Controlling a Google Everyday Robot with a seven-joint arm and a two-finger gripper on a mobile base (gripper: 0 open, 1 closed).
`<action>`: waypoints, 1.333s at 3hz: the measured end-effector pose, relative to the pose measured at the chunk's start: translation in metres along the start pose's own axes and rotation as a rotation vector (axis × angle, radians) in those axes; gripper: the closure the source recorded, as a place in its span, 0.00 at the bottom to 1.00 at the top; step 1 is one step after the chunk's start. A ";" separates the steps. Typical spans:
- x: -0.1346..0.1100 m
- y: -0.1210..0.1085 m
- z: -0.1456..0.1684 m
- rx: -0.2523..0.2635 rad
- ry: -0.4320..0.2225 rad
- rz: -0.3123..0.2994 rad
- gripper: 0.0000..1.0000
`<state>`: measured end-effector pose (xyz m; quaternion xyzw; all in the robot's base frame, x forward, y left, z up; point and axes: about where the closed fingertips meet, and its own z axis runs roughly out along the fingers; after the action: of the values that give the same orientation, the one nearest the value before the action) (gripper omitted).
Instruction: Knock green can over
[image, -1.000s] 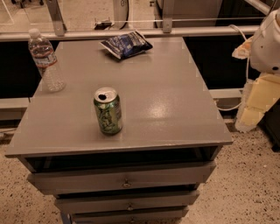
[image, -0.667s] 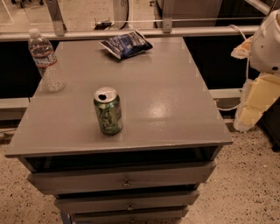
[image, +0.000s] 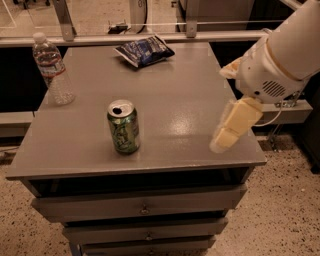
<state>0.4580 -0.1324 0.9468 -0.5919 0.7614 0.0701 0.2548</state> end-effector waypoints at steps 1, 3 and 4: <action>-0.044 0.007 0.032 -0.027 -0.154 0.021 0.00; -0.060 0.007 0.035 -0.019 -0.207 0.026 0.00; -0.082 0.016 0.048 -0.024 -0.309 0.041 0.00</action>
Offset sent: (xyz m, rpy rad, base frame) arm 0.0095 0.0473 -0.0077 0.1375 -0.0115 0.0221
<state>0.4713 -0.0372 0.9408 -0.5614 0.7242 0.1749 0.3603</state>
